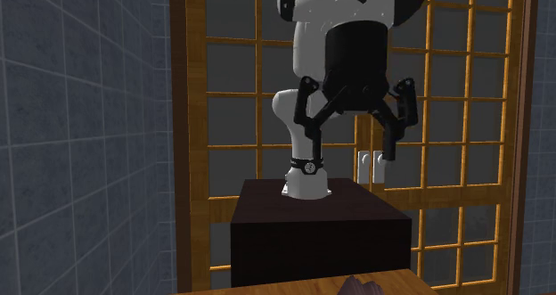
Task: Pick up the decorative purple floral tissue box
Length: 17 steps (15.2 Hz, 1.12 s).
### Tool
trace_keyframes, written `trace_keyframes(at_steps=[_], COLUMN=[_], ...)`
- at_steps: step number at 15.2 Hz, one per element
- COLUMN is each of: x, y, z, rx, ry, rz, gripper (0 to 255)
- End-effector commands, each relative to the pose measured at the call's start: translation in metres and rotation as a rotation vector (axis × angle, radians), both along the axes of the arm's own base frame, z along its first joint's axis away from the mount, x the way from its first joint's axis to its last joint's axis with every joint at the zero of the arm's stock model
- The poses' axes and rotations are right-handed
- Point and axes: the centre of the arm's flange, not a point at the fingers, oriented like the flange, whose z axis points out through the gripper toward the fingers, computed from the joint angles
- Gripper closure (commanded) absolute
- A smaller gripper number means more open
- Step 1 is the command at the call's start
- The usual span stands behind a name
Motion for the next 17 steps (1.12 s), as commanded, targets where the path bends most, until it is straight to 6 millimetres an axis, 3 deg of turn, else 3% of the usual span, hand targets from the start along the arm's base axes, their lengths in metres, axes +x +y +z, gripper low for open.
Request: trace_keyframes(at_steps=[1,12,17], x=[0.017,0.116,0.118], y=[-0.003,-0.011,-0.011], z=[-0.021,-0.132,-0.156], rx=[0.005,0.028,0.029], ry=[0.006,0.041,0.041], rz=[-0.007,-0.044,-0.045], gripper=[0,0,0])
